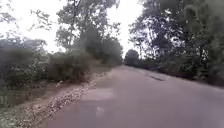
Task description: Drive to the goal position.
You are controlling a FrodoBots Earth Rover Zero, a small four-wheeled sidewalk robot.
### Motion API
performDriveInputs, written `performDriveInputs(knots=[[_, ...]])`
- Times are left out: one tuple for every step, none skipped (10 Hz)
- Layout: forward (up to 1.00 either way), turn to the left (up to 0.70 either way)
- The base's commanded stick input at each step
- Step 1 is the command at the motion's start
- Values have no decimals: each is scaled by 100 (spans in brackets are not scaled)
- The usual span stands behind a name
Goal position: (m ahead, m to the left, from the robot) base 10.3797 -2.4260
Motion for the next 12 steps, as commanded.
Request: performDriveInputs(knots=[[100, 0], [100, 0], [100, 0], [100, 0], [100, 0], [100, 0], [100, 0], [100, -2], [100, -3], [100, -40], [100, -40], [100, -40]])
